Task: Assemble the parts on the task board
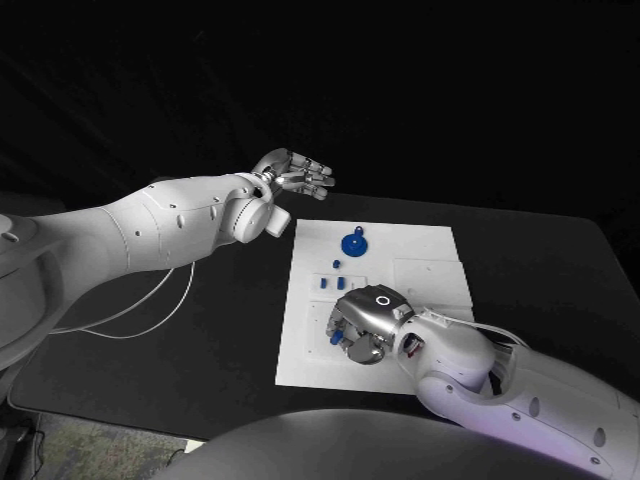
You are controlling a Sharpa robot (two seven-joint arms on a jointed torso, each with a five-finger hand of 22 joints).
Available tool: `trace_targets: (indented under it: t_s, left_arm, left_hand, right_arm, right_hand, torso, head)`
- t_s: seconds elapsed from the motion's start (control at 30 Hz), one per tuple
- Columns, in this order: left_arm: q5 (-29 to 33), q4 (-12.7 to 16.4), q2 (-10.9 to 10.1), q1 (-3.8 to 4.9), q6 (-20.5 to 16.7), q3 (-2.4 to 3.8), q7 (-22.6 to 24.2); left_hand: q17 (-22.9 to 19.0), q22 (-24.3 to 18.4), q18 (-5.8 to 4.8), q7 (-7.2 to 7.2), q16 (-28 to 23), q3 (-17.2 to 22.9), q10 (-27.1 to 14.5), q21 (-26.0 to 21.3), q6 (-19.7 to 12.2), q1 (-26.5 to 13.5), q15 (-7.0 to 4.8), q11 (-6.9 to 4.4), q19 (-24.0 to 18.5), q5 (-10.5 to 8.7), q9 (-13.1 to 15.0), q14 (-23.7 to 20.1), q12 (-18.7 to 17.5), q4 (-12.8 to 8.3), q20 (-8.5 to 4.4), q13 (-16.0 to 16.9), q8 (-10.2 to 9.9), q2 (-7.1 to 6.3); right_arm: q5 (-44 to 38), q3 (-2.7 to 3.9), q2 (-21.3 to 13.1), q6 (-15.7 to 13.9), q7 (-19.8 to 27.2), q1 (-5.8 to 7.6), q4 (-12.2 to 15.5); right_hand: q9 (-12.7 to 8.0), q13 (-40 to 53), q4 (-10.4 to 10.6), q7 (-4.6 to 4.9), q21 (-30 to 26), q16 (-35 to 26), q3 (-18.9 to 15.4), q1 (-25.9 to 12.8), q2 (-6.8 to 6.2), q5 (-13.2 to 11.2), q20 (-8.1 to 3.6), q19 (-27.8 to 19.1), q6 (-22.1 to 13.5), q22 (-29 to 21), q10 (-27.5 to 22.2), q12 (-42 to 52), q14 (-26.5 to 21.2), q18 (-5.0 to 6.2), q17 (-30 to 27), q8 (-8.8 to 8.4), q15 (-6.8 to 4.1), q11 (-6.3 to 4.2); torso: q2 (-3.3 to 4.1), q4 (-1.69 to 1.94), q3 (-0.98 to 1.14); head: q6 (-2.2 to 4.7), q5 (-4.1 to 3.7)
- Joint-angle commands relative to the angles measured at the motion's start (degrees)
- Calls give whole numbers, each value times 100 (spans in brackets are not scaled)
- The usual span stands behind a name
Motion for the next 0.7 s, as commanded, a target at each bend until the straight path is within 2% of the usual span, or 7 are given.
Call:
trace_targets:
  t_s: [0.03, 0.4, 0.63, 0.7]
  left_arm:
    - [-4, 16, 3, 0, 79, 6, 27]
    - [-7, 22, -2, 0, 98, 6, 20]
    - [-7, 22, 2, 0, 110, 6, 18]
    - [-7, 22, 3, 0, 114, 6, 17]
  left_hand:
    - [2, -6, -78, -2, 32, -9, -31, -6, -21, -49, 21, -19, -9, -4, -8, -29, 24, 9, 18, 7, -17, 19]
    - [1, -25, -80, -1, 30, -19, -36, -9, -26, -50, 24, -17, -11, -15, -8, -38, 23, 15, 21, 7, -17, 17]
    - [1, -25, -80, -1, 30, -19, -36, -9, -26, -50, 24, -17, -11, -15, -8, -38, 23, 15, 21, 7, -17, 17]
    - [1, -25, -80, -1, 30, -19, -36, -9, -26, -50, 24, -17, -11, -15, -8, -38, 23, 15, 21, 7, -17, 17]
  right_arm:
    - [-28, -15, -2, 251, -17, -13, -17]
    - [-104, -44, 45, 277, -102, -13, -80]
    - [-98, -132, 103, 216, -92, -14, -151]
    - [-42, -157, 121, 188, -63, -14, -170]
  right_hand:
    - [-1, 12, -17, -1, -37, -14, 4, -22, 52, 28, -35, 24, 34, 5, 236, 20, -4, 72, 9, 18, -25, -204]
    - [2, 12, -27, 1, -55, -18, -2, -30, 63, 30, -35, 22, 32, 26, 234, 19, -9, 72, 7, 18, -25, -203]
    - [-5, 9, -32, 14, -79, -29, 27, -52, 54, 42, -22, 15, -6, 54, 183, 18, -15, 71, -3, 13, -6, -187]
    - [-48, 2, -15, 61, -87, -25, 11, -105, 5, 209, 9, 14, -146, 65, 13, 14, -12, 77, -7, 8, 34, -137]
  torso:
    - [-2, -2, -4]
    - [2, -1, -1]
    - [0, -2, -3]
    - [1, -1, -2]
  head:
    - [0, 3]
    - [0, 13]
    - [0, 12]
    - [0, 5]
